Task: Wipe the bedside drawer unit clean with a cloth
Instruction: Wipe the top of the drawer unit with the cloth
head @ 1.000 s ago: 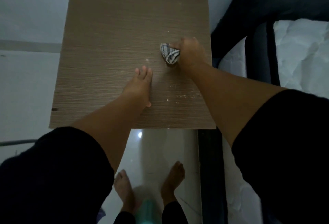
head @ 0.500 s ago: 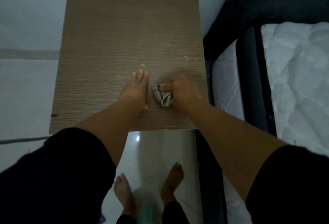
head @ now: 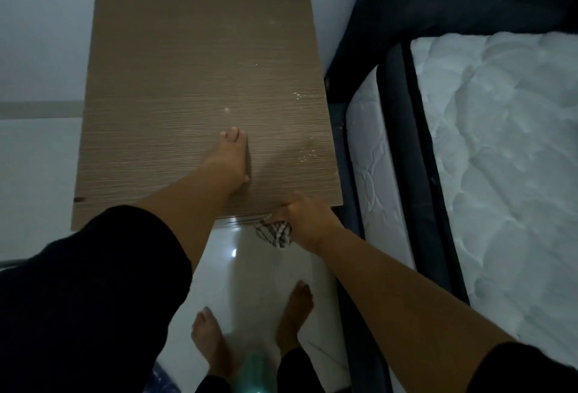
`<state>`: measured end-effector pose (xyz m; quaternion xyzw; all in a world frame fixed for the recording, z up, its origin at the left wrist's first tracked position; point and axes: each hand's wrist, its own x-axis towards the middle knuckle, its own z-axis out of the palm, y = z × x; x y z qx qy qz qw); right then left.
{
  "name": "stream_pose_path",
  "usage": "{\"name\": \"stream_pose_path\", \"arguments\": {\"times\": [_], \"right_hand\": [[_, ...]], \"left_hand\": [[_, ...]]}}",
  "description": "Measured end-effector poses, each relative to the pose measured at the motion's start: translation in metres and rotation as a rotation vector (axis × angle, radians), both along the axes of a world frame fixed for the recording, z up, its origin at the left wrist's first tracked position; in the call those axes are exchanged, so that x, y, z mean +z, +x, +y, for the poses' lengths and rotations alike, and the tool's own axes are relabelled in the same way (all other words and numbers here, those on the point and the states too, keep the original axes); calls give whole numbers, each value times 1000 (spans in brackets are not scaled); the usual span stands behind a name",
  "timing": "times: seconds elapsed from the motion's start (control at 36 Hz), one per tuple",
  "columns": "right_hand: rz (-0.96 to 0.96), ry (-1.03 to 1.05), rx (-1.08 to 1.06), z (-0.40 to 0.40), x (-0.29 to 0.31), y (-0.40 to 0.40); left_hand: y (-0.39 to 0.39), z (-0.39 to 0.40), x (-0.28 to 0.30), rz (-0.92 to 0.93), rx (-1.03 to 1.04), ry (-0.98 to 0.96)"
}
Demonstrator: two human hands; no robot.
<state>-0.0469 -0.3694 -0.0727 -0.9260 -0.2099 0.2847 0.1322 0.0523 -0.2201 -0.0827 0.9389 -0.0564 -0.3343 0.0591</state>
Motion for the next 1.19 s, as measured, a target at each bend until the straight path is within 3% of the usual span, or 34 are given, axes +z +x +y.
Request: {"name": "stream_pose_path", "arguments": {"times": [0.14, 0.42, 0.67, 0.89, 1.19], "right_hand": [[-181, 161, -189, -16, 10, 37], [-452, 18, -273, -44, -2, 153], [-255, -67, -375, -38, -11, 216], [-273, -42, -382, -32, -28, 181], [-138, -14, -209, -49, -29, 44]], "left_hand": [[7, -24, 3, -36, 4, -83], [18, -45, -13, -10, 51, -85], [22, -49, -15, -8, 71, -81], [23, -43, -14, -17, 75, -56], [20, -37, -15, -32, 92, -84]]}}
